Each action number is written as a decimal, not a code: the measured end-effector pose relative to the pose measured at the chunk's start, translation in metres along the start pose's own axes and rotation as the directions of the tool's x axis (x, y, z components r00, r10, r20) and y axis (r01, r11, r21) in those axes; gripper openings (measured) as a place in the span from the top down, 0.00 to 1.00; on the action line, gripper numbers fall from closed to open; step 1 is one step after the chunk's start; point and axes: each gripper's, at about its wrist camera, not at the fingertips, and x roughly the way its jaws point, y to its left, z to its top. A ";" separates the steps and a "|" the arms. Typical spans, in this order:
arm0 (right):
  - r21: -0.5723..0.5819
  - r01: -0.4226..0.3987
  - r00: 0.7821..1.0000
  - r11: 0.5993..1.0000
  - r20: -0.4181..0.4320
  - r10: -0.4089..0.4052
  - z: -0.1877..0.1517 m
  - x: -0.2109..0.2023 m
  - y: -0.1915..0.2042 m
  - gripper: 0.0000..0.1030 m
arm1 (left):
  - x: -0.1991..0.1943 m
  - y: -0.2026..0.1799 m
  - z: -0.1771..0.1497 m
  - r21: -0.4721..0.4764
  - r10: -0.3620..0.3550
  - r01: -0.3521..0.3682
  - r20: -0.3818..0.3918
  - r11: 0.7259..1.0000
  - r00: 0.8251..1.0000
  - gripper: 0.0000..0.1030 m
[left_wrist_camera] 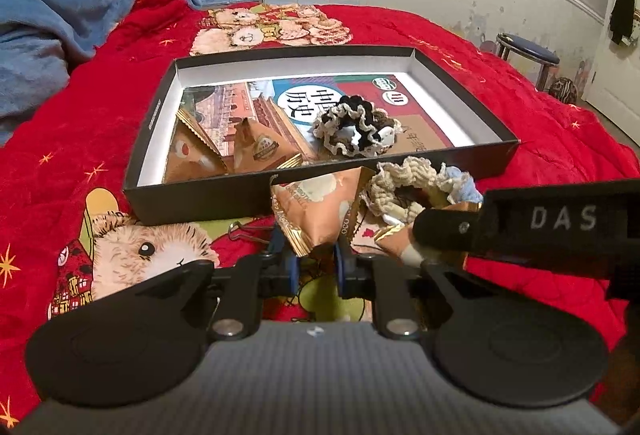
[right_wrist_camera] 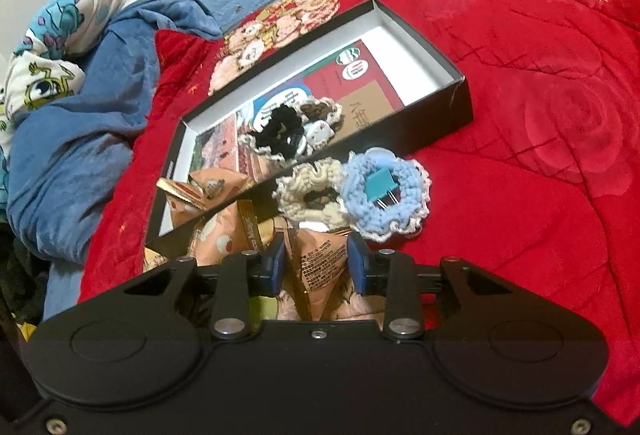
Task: Organize objects
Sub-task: 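Grasp a brown paper packet with the right tool while the left tool reaches another packet, then lift both held paper packets and carry them over the black box, then open the left tool over the box while the right tool opens to drop its packet, then move both tools back toward the scrunchies beside the box, then grasp the cream rope scrunchie with the left tool while the right tool grasps the blue crochet scrunchie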
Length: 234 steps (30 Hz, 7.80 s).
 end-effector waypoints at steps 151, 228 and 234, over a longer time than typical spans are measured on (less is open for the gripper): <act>-0.015 -0.103 0.994 0.995 -0.043 0.102 0.096 0.139 0.076 0.50 | 0.067 0.094 0.097 -0.085 0.027 -0.031 -0.039 0.996 0.999 0.29; -0.122 0.178 0.981 0.976 0.105 -0.166 0.013 0.016 -0.027 0.78 | 0.039 -0.037 -0.007 0.040 -0.062 0.058 0.110 0.997 0.992 0.61; -0.169 0.158 0.985 0.973 0.096 -0.144 0.012 0.023 -0.023 0.84 | 0.038 -0.034 -0.009 0.023 -0.058 0.055 0.127 0.998 0.990 0.77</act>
